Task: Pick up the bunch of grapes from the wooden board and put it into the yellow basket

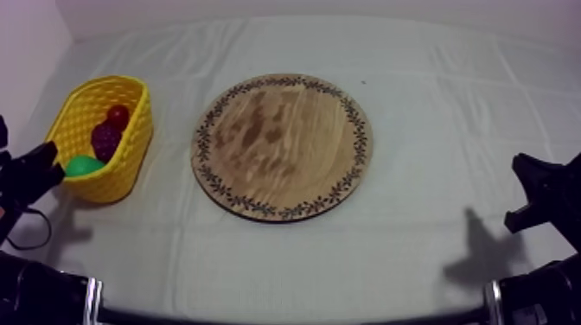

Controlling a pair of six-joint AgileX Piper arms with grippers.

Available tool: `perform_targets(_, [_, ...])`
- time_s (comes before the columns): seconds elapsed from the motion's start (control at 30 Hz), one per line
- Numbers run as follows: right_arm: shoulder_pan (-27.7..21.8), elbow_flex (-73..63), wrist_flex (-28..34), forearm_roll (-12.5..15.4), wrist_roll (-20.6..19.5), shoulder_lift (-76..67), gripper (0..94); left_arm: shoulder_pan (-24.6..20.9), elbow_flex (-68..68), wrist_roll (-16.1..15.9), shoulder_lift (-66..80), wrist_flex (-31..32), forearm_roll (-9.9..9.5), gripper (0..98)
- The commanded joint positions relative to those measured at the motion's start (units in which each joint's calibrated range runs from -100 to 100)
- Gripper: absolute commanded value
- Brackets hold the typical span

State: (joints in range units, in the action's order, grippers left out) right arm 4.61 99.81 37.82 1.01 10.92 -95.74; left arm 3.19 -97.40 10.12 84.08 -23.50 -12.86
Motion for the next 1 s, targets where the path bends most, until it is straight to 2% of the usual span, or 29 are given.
perform_targets(0.0, [0.0,0.0,0.0,0.0,0.0,0.0,0.4,-0.9,-1.6,-7.3,7.3,-1.3,4.68,10.7])
perform_targets(0.1, [0.0,0.0,0.0,0.0,0.0,0.0,0.4,-1.7,-2.2,-10.1,10.6,-3.4,7.39,10.7])
perform_targets(0.27, [0.0,0.0,0.0,0.0,0.0,0.0,0.4,-2.1,-2.5,-11.4,14.6,-6.2,9.44,11.2])
perform_targets(0.5, [0.0,0.0,0.0,0.0,0.0,0.0,0.4,-2.1,-2.6,-12.2,15.6,-5.9,9.68,11.8])
perform_targets(0.73, [0.0,0.0,0.0,0.0,0.0,0.0,0.4,-2.1,-2.6,-12.1,15.7,-6.1,9.69,2.5])
perform_targets(0.97, [0.0,0.0,0.0,0.0,0.0,0.0,0.4,-2.1,-2.6,-11.7,15.7,-6.9,10.27,0.2])
